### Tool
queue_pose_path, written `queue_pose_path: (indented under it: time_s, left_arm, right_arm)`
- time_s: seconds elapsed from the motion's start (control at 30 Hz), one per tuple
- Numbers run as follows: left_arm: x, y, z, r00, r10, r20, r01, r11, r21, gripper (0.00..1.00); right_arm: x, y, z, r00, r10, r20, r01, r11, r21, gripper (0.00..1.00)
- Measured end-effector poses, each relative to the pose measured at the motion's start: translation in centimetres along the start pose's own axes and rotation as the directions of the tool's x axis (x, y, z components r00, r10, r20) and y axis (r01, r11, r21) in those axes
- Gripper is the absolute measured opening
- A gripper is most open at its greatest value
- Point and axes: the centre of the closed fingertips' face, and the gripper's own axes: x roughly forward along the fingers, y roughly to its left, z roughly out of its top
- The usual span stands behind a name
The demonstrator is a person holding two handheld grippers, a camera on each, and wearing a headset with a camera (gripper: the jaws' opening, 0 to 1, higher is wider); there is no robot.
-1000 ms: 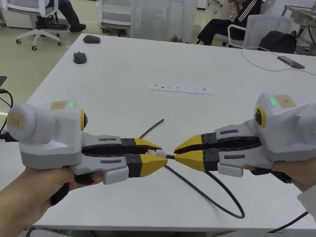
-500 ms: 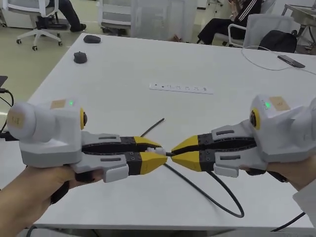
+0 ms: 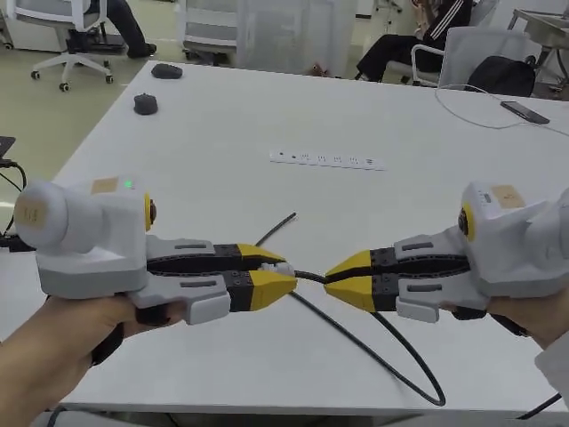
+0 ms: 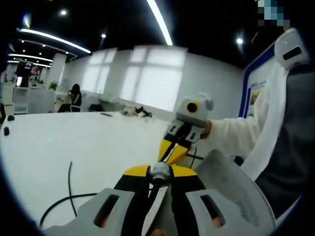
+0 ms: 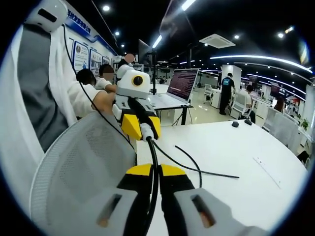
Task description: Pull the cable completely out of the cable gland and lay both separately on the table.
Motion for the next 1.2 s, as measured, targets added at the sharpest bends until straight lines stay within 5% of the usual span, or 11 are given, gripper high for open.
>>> queue_pose_path:
  time_s: [0.33, 0.5, 0.7, 0.93, 1.2]
  left_arm:
    - [-0.2, 0.6, -0.3, 0.9997, 0.022, -0.009, -0.023, 0.999, -0.024, 0.16]
    - [-0.1, 0.6, -0.5, 0.9995, 0.023, -0.019, -0.024, 0.999, -0.026, 0.16]
    - [-0.2, 0.7, -0.3, 0.9996, 0.027, -0.001, -0.027, 0.999, -0.039, 0.16]
    - [-0.4, 1.0, -0.1, 0.9991, 0.042, 0.011, -0.042, 0.998, -0.046, 0.16]
    - [-0.5, 1.3, 0.1, 0.9982, 0.057, 0.021, -0.055, 0.997, -0.062, 0.16]
  right_arm:
    - [-1.5, -2.1, -4.3, 0.991, -0.087, -0.102, 0.093, 0.994, 0.059, 0.03]
    - [-1.9, -2.8, -6.2, 0.9799, -0.125, -0.155, 0.139, 0.987, 0.078, 0.03]
    - [-2.6, -3.8, -9.0, 0.9543, -0.172, -0.244, 0.195, 0.978, 0.07, 0.03]
    - [-3.5, -4.9, -9.8, 0.9397, -0.221, -0.261, 0.25, 0.964, 0.086, 0.03]
    - [-3.3, -5.0, -9.6, 0.9381, -0.238, -0.251, 0.263, 0.962, 0.07, 0.03]
